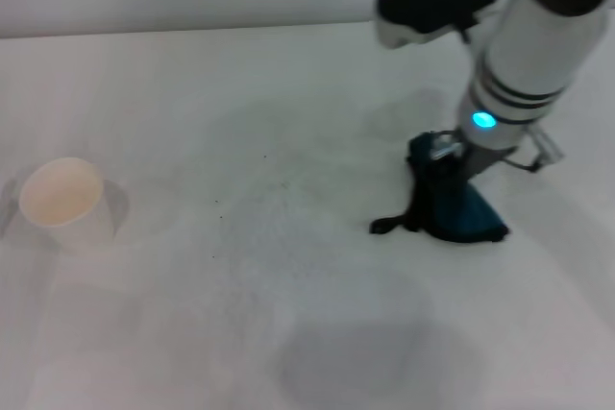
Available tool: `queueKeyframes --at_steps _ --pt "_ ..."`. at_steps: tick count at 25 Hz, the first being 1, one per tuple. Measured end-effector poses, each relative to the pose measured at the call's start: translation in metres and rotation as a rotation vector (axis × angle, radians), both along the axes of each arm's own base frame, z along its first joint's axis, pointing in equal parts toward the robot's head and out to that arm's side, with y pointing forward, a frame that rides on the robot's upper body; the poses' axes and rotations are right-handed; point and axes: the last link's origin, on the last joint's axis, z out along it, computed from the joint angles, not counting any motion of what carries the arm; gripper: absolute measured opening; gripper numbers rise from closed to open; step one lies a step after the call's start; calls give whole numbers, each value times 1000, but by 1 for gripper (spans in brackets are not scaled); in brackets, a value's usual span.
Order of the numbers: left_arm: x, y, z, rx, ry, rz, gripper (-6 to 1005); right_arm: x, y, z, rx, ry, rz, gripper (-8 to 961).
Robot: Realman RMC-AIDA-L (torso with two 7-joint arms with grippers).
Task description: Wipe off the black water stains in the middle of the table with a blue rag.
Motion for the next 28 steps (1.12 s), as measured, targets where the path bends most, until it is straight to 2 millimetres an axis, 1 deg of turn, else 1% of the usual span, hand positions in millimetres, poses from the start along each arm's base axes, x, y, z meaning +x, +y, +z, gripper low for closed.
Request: queueKeyframes --at_steps 3,8,11,17,23,26,27,28 --pt "0 1 0 -2 0 3 880 15 -1 12 24 12 -36 140" --pt "1 4 0 -4 1 2 880 37 -6 22 30 28 -89 145" --pt "2 5 0 -5 1 -1 879 40 -7 23 34 34 -98 148" --pt "2 6 -1 -7 1 -5 879 44 -7 26 47 41 -113 154" --pt "2 5 -1 -8 1 -3 879 39 -7 30 60 68 -79 160" --pt "2 4 -1 -8 1 -2 880 33 -7 37 73 93 -52 163" --pt "2 4 -1 -8 1 -2 880 29 -7 46 97 117 -32 184" --pt "2 4 -1 -8 1 -1 880 29 -7 46 97 117 -32 205"
